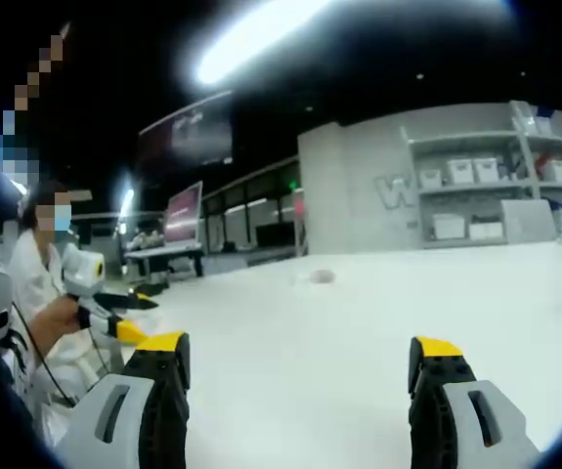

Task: Open the resealable bag by pulling the two sides of the seal apart until the entire bag opening is separated and visibly accessible.

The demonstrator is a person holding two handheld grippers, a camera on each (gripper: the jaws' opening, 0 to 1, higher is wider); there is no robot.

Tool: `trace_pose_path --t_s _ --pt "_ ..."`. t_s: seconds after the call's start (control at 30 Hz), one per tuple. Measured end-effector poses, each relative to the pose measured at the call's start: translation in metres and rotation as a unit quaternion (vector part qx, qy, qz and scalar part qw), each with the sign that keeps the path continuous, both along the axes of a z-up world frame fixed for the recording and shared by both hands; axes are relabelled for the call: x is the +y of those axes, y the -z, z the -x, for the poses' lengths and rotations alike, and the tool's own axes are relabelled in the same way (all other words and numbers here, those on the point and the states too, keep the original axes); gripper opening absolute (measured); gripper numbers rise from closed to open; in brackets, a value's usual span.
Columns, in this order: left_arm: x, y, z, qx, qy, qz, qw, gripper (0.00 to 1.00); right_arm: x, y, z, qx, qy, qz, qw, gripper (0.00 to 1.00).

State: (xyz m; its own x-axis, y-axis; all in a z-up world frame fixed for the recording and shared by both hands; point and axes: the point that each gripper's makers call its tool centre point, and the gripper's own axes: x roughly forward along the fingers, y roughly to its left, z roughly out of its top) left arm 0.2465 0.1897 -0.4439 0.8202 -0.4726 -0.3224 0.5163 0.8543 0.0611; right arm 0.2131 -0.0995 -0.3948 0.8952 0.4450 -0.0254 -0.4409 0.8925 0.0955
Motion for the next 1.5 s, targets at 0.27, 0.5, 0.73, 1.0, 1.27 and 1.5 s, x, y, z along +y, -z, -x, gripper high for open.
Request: trace_pose_path --t_s 0.27,0.5,0.73,1.0,1.27,1.5 --pt "0.001 0.002 -0.001 0.003 -0.001 -0.001 1.0000 0.93 0.001 0.001 0.000 0.001 -0.001 0.001 1.0000 0.94" --pt "0.001 0.003 -0.001 0.005 0.001 -0.004 1.0000 0.93 0.001 0.002 0.000 0.002 -0.002 0.002 1.0000 0.94" --pt "0.001 -0.002 -0.001 0.001 0.001 -0.001 1.0000 0.93 0.001 0.000 0.000 0.001 -0.003 0.003 1.0000 0.94" --pt "-0.001 -0.014 -0.005 -0.009 0.000 0.008 0.9999 0.93 -0.001 -0.010 -0.002 -0.006 -0.002 0.007 1.0000 0.94" --pt "-0.003 -0.020 -0.010 0.001 -0.001 0.020 0.9998 0.93 -0.008 -0.018 -0.007 -0.013 0.007 0.014 0.9998 0.94" --pt "-0.004 -0.023 -0.008 0.009 -0.006 0.023 0.9997 0.93 -0.005 -0.032 -0.009 -0.030 0.000 0.036 0.9989 0.93"
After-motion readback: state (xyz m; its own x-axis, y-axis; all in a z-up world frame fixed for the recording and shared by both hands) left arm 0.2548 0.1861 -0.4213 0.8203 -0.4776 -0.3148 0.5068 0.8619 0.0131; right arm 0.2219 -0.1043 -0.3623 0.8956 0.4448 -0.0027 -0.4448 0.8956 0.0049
